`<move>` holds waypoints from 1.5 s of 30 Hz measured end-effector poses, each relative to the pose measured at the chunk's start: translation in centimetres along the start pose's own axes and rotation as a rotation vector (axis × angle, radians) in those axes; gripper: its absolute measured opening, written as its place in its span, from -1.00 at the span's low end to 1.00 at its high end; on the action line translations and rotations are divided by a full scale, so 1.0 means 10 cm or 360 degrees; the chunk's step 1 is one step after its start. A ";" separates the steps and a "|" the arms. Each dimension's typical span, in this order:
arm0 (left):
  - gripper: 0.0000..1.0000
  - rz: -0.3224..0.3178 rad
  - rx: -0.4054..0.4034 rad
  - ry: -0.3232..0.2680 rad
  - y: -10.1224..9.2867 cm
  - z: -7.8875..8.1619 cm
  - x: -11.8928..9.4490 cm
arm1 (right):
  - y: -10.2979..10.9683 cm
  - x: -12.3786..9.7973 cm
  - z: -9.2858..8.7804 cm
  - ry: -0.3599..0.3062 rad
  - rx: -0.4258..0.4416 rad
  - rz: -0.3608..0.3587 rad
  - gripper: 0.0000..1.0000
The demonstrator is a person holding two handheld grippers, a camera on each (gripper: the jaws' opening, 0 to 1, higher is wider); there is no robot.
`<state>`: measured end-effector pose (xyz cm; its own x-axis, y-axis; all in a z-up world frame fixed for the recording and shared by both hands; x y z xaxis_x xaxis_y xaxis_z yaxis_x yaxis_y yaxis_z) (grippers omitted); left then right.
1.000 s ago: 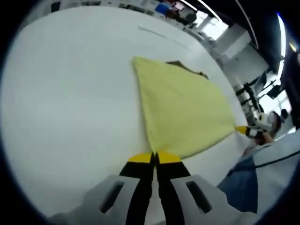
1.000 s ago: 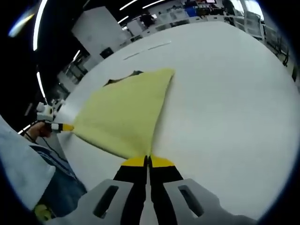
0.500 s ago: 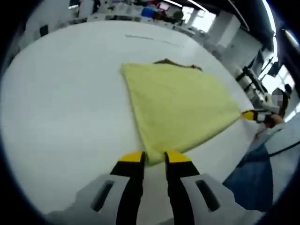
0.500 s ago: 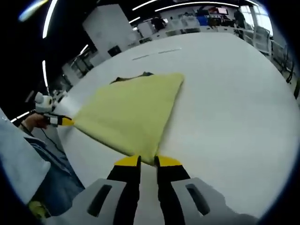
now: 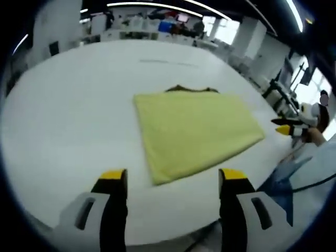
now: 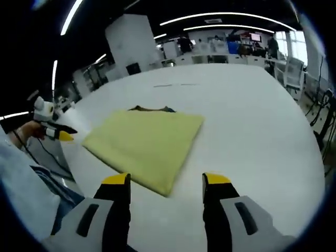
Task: Fold the garment on the visible template until the final outline fits inside the template.
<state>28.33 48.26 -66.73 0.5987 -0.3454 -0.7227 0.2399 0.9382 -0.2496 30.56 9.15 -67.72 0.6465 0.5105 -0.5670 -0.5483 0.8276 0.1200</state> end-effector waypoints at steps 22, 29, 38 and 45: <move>0.99 -0.0033 0.0212 -0.0014 -0.34 -0.02 -0.31 | 0.21 -0.33 0.15 0.0057 -0.0287 0.0070 0.99; 0.99 -0.0032 0.0225 -0.0046 -0.43 0.02 -0.29 | 0.15 -0.34 0.16 0.0081 -0.0345 0.0076 1.00; 0.99 0.0064 0.0200 -0.0102 -0.41 0.08 -0.32 | 0.08 -0.39 0.20 0.0037 -0.0328 0.0084 1.00; 0.99 0.0081 0.0210 -0.0111 -0.44 0.10 -0.35 | 0.06 -0.42 0.26 0.0041 -0.0373 0.0079 1.00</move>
<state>26.00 45.29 -62.47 0.6631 -0.3025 -0.6847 0.3035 0.9448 -0.1235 28.92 8.12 -63.19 0.6035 0.5409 -0.5858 -0.6893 0.7233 -0.0422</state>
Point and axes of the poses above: the point that each gripper's makers call its tool centre point, and the gripper's own axes: x roughly forward along the fingers, y roughly to its left, z roughly out of its top, the point moved 5 cm from there along -x, roughly backward along the fingers, and after that the axes turned 4 degrees about -x, right-handed, at the moved point
